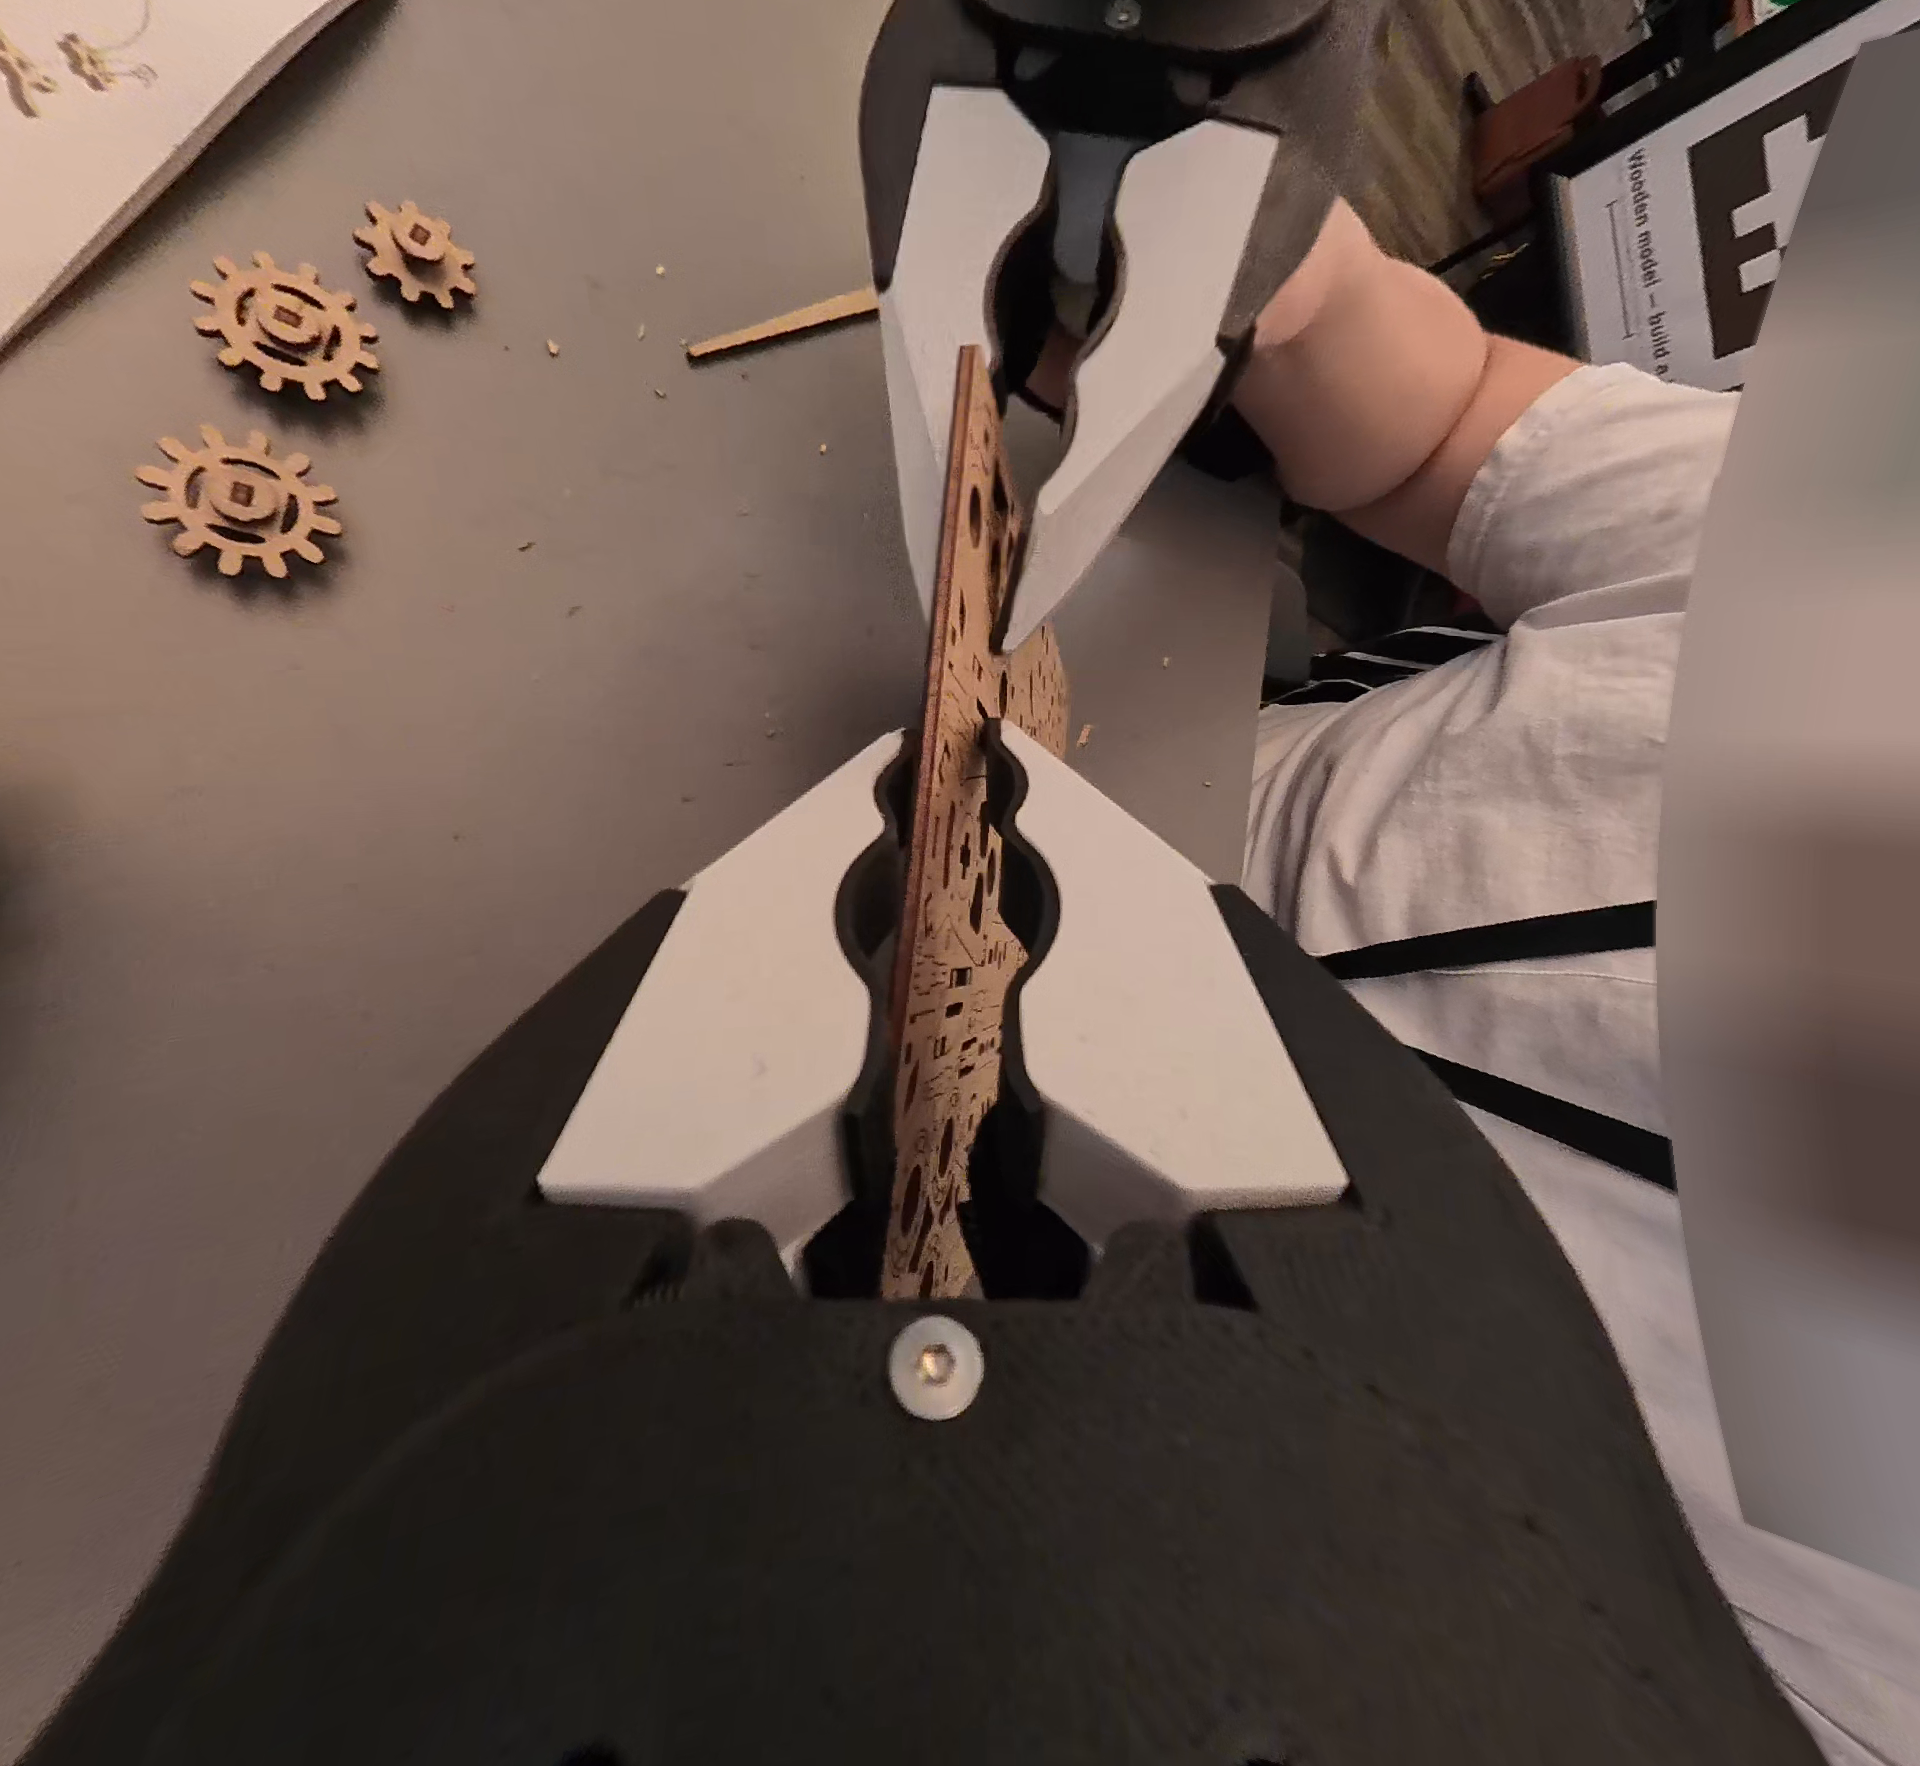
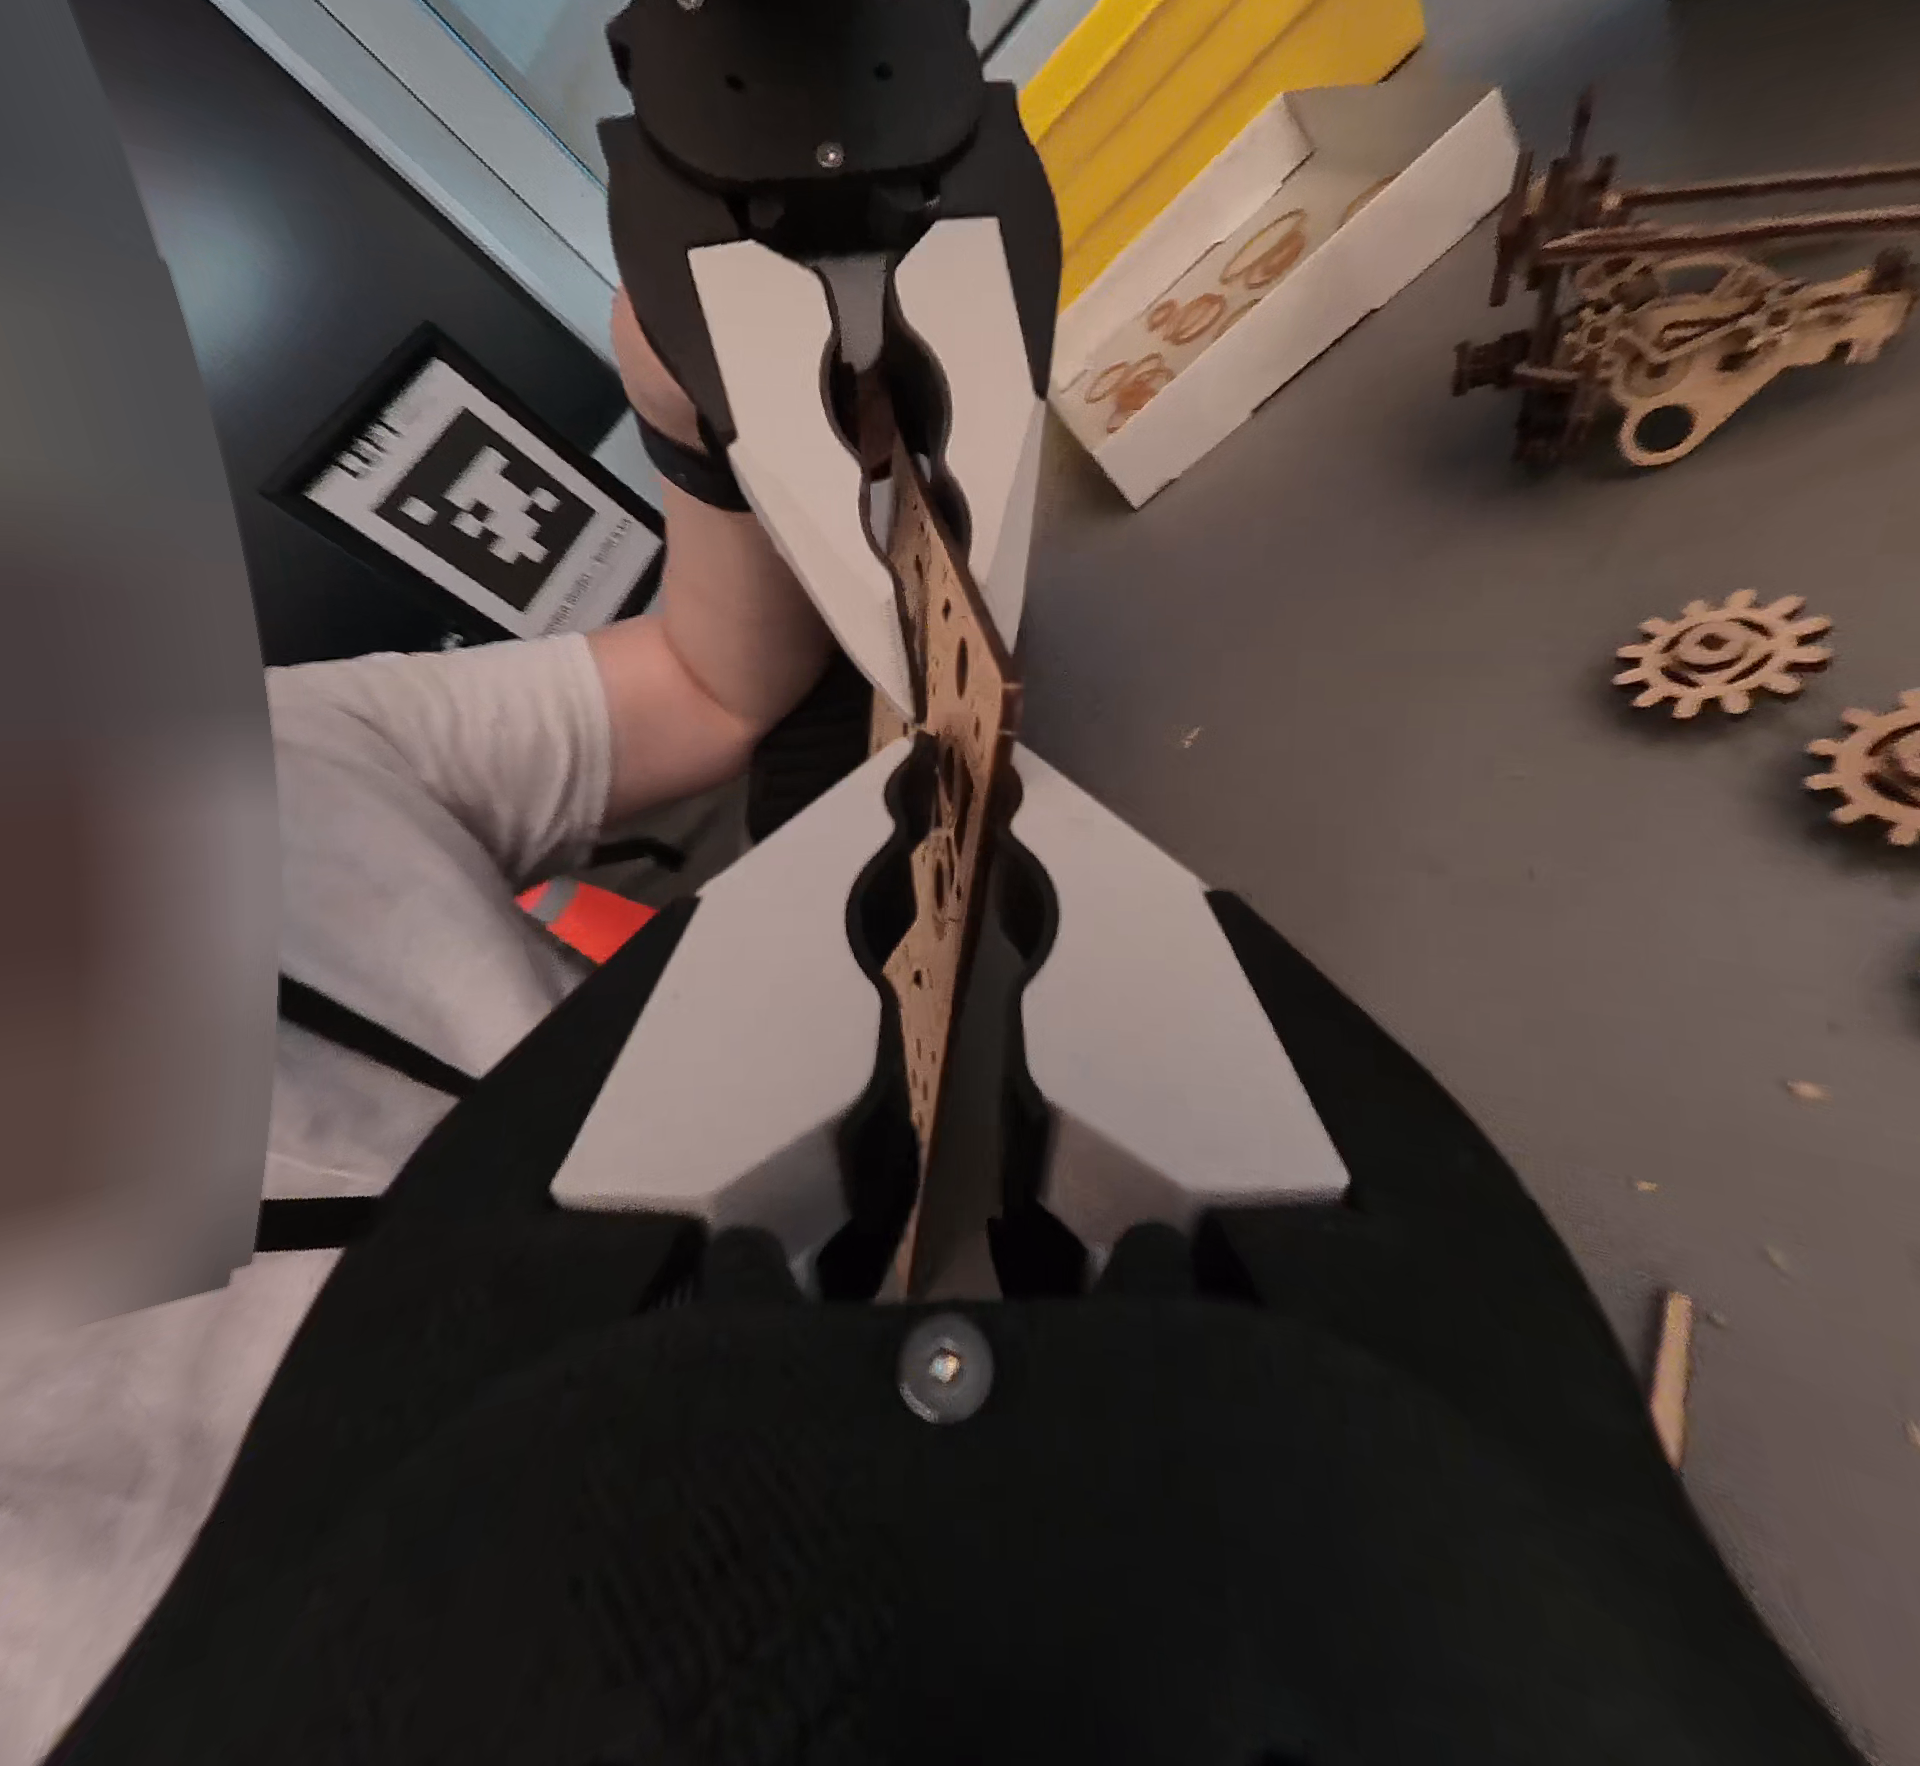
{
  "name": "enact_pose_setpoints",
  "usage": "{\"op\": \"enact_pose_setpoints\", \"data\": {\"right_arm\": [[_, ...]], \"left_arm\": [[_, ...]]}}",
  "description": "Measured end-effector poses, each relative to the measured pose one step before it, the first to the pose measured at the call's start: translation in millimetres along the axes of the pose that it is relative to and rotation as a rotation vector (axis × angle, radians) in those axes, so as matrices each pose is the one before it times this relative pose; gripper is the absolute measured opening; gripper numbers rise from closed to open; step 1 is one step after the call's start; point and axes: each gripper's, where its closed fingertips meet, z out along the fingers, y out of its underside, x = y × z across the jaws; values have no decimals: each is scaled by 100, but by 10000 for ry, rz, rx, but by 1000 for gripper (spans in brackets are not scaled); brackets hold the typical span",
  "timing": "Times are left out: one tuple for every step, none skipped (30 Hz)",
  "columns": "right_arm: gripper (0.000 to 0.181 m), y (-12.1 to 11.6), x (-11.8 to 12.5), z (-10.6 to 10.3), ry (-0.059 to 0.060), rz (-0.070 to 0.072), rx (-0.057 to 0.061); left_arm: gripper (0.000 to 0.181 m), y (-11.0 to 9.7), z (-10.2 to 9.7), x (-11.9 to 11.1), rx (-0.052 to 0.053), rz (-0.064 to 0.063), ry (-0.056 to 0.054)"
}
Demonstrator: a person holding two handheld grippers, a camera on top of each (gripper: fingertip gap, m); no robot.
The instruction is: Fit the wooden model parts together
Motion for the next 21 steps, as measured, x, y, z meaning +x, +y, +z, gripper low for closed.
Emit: {"op": "enact_pose_setpoints", "data": {"right_arm": [[5,-18,-129,-48,-193,195,66],[4,8,-219,-23,-185,105,8],[2,-6,-442,25,-271,-9,-32],[2,-41,-334,78,-124,-67,-35],[2,0,-126,89,62,-171,-61],[2,-41,-289,105,-3,-207,-50],[2,-58,-458,105,-96,-242,-29],[2,-30,-304,84,-5,-203,-60],[2,-136,-236,25,16,-163,17],[2,-127,-25,21,118,-172,27],[2,18,-46,23,66,-179,-46],[2,52,-47,-10,10,-35,-67],[2,-10,-56,-23,-22,18,-2],[2,-125,-68,-43,-30,5,85],[2,-102,-41,-39,1,-31,61],[2,-58,15,-40,49,-37,7],[2,-19,74,-20,92,-43,-22],[1,46,52,18,78,-66,-47],[2,104,5,55,38,-24,-70],[2,65,-31,69,-1,11,-47],[2,114,-36,101,-17,24,-75]], "left_arm": [[11,-37,11,30,-14,155,-148],[12,3,5,41,-49,214,-177],[14,48,-113,183,-80,226,-102],[15,-25,-265,194,-57,262,-125],[13,-226,-443,132,50,407,-220],[14,-593,-599,26,304,565,-346],[16,-834,-626,123,471,642,-298],[8,-841,-556,386,474,681,-90],[3,-437,-358,357,276,550,-41],[3,-84,-177,16,52,356,-148],[3,-42,-59,12,31,210,-16],[3,-21,18,140,59,-7,149],[2,-113,2,74,133,-271,227],[2,-267,4,86,219,-422,372],[2,-418,-7,98,300,-404,452],[2,-371,-22,23,279,-314,390],[3,-285,29,-73,246,-274,243],[4,-36,102,-38,87,-56,156],[3,108,85,-83,-92,132,20],[1,143,66,-75,-173,263,-82],[1,183,55,64,-259,350,-111]]}}
